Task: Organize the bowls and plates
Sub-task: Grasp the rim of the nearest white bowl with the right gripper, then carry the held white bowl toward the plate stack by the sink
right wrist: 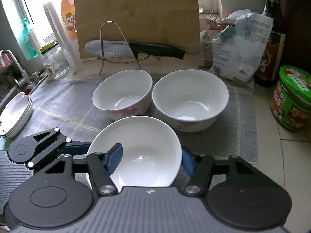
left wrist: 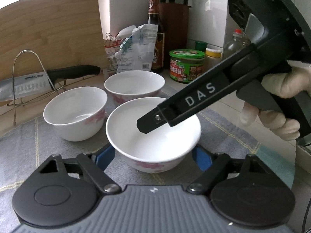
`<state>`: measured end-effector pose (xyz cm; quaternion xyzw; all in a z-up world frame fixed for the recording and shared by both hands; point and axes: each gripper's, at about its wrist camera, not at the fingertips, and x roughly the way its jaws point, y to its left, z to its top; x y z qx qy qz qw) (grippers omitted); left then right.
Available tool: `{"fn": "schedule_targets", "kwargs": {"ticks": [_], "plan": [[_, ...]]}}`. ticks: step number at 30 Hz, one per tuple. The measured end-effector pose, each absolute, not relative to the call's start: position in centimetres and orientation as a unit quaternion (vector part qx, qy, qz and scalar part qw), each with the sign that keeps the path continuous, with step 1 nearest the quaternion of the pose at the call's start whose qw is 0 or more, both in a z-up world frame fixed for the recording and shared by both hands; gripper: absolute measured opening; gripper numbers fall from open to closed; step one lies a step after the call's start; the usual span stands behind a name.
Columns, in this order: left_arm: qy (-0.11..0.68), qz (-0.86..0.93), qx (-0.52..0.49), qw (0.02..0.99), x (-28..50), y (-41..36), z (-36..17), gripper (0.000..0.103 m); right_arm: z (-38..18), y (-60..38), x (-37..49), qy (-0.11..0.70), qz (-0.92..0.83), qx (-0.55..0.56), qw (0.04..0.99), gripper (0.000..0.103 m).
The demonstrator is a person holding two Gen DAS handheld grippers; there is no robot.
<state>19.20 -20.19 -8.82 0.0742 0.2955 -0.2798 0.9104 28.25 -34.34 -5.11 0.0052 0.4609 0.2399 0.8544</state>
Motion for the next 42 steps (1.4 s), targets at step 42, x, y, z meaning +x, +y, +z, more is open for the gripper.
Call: {"fn": "schedule_targets", "kwargs": {"ticks": [42], "plan": [[0.311, -0.253, 0.089, 0.912, 16.5, -14.3, -6.4, 0.088, -2.9, -27.9, 26.5, 0.478, 0.290, 0.006, 0.829, 0.070]]}}
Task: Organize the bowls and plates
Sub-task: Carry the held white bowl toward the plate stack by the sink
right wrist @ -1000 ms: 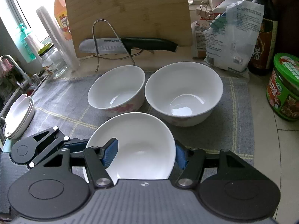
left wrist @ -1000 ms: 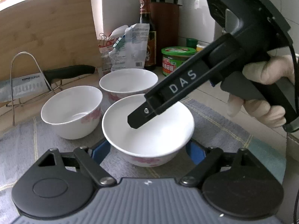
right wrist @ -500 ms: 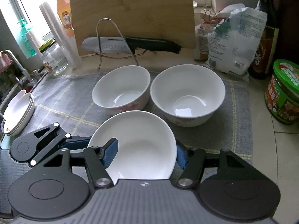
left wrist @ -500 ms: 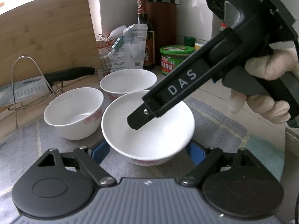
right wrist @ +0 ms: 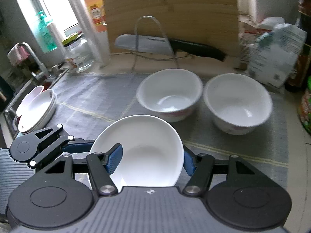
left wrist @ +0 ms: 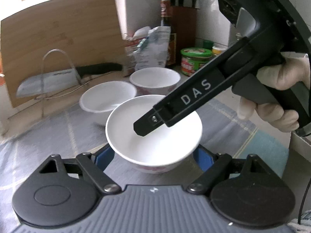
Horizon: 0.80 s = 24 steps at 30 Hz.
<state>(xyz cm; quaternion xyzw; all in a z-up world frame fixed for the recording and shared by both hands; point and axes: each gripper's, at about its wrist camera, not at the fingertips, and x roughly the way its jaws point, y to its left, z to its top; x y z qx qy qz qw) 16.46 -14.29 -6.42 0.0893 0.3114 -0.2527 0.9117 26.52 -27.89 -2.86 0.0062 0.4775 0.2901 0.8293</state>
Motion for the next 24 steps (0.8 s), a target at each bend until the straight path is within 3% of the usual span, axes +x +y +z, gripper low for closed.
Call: {"fn": "schedule_targets", "kwargs": {"ticks": [24], "plan": [[0.341, -0.185, 0.062, 0.920, 13.2, -2.7, -8.3, 0.088, -3.4, -14.5, 24.7, 0.490, 0.358, -0.033, 0.794, 0.070]]}}
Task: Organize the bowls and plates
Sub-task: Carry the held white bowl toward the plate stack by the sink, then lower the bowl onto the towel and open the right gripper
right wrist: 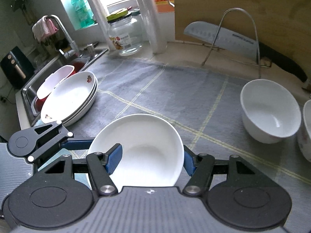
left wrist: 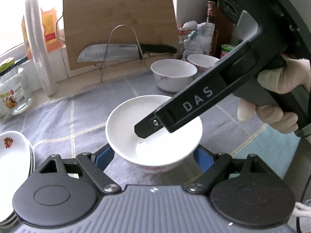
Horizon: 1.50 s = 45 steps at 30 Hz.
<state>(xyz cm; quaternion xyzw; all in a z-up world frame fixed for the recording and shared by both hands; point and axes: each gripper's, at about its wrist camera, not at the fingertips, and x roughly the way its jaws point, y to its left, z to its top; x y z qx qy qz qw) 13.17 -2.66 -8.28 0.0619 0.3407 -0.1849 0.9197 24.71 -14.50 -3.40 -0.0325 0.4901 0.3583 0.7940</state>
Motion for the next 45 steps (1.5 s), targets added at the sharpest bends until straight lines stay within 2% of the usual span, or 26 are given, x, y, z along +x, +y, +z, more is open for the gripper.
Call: {"fn": "schedule_targets", "kwargs": {"ticks": [16, 22, 25, 27, 40, 45], "plan": [[0.361, -0.217, 0.051, 0.905, 13.2, -2.0, -9.7, 0.088, -4.4, -14.6, 24.2, 0.515, 0.341, -0.026, 0.786, 0.071], [0.356, -0.220, 0.065, 0.906, 13.1, -2.5, -9.8, 0.088, -4.4, -14.7, 24.0, 0.513, 0.345, -0.023, 0.786, 0.079], [0.356, -0.224, 0.071, 0.904, 12.9, -2.5, -9.9, 0.090, -4.3, -14.7, 23.8, 0.505, 0.342, -0.028, 0.792, 0.092], [0.355, -0.228, 0.072, 0.904, 12.6, -2.3, -9.9, 0.096, -4.1, -14.7, 23.7, 0.499, 0.340, -0.029, 0.797, 0.100], [0.403, -0.226, 0.035, 0.886, 12.3, 1.9, -7.3, 0.099, -2.0, -16.1, 22.9, 0.466, 0.326, -0.053, 0.821, 0.103], [0.378, -0.211, 0.058, 0.900, 13.0, 2.2, -5.0, 0.099, -1.3, -17.5, 22.5, 0.447, 0.310, -0.065, 0.837, 0.103]]}}
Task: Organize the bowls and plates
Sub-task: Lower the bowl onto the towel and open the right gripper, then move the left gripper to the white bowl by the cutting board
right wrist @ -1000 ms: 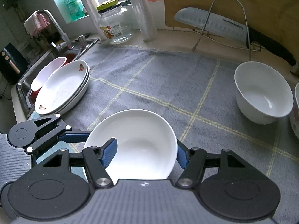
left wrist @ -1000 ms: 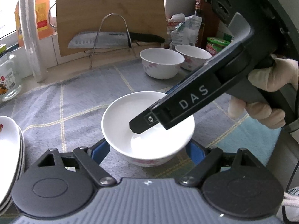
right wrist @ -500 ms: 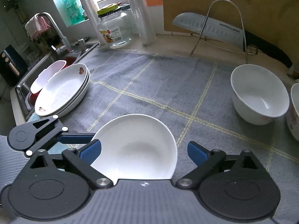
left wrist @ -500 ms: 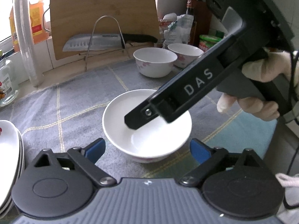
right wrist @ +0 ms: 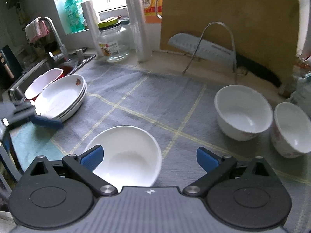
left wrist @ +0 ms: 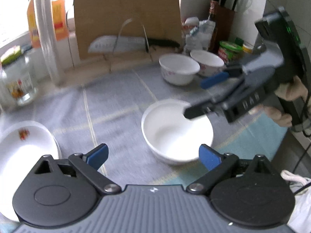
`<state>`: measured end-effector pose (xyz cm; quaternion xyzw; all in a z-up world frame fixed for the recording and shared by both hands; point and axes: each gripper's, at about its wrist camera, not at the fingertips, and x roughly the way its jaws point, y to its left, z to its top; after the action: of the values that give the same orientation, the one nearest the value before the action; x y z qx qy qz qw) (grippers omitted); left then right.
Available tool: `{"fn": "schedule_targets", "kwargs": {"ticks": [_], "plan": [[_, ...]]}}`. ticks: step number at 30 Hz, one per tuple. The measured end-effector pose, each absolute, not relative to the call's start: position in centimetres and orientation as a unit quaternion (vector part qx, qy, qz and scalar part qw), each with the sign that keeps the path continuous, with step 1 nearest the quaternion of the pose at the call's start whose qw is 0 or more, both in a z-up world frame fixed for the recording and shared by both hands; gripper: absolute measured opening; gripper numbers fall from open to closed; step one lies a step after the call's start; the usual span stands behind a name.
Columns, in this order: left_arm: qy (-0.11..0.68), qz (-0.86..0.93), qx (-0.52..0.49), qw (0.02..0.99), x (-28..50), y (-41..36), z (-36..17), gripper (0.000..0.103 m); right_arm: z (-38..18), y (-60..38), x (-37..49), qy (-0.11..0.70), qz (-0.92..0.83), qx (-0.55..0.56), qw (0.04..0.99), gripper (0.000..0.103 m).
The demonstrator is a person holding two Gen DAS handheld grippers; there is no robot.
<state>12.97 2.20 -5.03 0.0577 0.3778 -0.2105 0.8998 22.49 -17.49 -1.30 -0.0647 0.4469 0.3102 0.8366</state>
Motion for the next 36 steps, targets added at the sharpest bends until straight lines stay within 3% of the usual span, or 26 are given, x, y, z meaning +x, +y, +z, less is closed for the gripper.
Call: {"fn": "schedule_targets", "kwargs": {"ticks": [9, 25, 36], "plan": [[0.330, -0.199, 0.067, 0.920, 17.1, -0.6, -1.9, 0.102, -1.4, -20.5, 22.3, 0.417, 0.274, -0.089, 0.862, 0.103], [0.358, -0.197, 0.042, 0.912, 24.3, -8.0, -1.2, 0.102, -3.0, -24.5, 24.4, 0.391, 0.246, -0.082, 0.883, 0.103], [0.399, -0.208, 0.028, 0.893, 30.0, -10.9, -3.6, 0.101, -4.5, -25.3, 27.1, 0.375, 0.223, -0.086, 0.896, 0.103]]}}
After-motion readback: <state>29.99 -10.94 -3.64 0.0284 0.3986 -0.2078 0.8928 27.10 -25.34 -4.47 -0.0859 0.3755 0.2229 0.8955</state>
